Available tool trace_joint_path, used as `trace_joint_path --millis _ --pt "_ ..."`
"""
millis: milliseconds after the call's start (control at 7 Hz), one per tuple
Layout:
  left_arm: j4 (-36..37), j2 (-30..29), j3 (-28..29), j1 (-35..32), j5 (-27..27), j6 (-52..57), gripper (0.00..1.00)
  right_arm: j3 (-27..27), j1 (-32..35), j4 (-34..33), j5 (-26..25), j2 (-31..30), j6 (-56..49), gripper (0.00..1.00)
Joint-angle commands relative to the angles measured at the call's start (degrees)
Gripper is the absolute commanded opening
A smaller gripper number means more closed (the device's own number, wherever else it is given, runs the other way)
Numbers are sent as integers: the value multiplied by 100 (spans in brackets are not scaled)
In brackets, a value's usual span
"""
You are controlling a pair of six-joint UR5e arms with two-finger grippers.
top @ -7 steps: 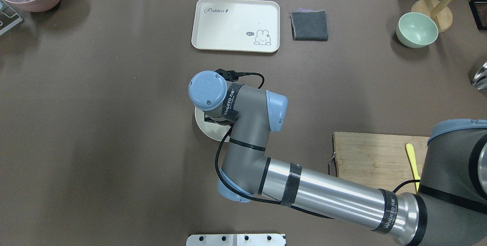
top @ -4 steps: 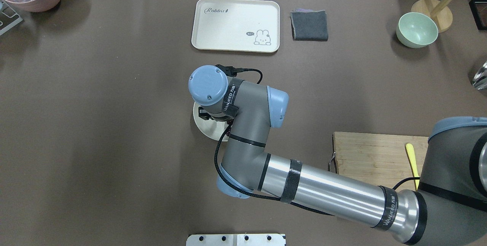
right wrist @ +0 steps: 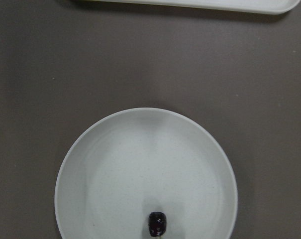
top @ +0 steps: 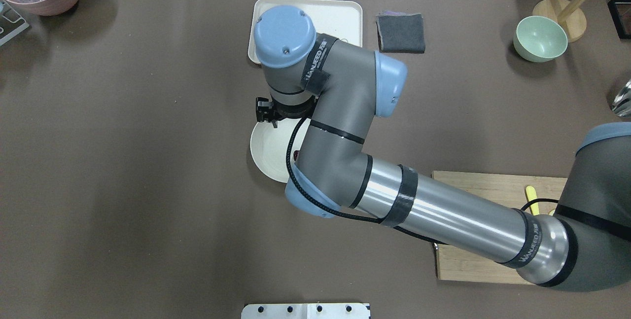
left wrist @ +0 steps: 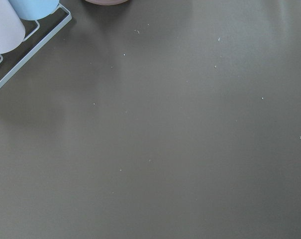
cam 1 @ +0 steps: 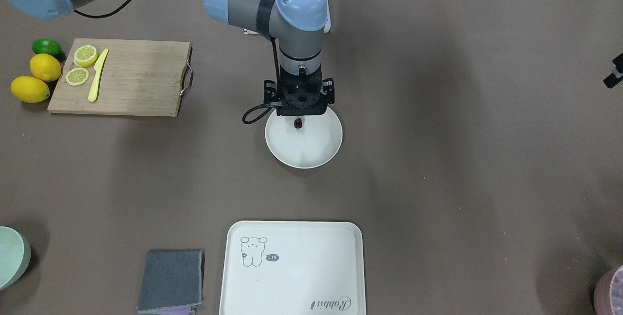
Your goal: Place red cherry on plate
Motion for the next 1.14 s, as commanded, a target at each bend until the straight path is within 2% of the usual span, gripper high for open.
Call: trace_joint_path --millis 0,143,286,429,714,1000 --pt "0 -10 -6 9 -22 -87 97 1448 688 -606 600 -950 -604 99" --pt "0 -10 -32 9 -22 -158 97 1917 1144 -615 986 -1522 -946 99" --pt "0 -10 11 17 -109 -158 97 2113 1662 -615 1381 -1946 -1245 99" --pt "0 -36 90 26 -414 -158 97 2245 2189 -615 1699 -2376 -1735 99" --pt "0 -37 230 26 -365 -89 97 2326 3078 -615 1851 -3438 -3026 99" --pt "-9 -1 327 44 -303 -27 97 2125 4053 -615 2035 -4415 -4633 99"
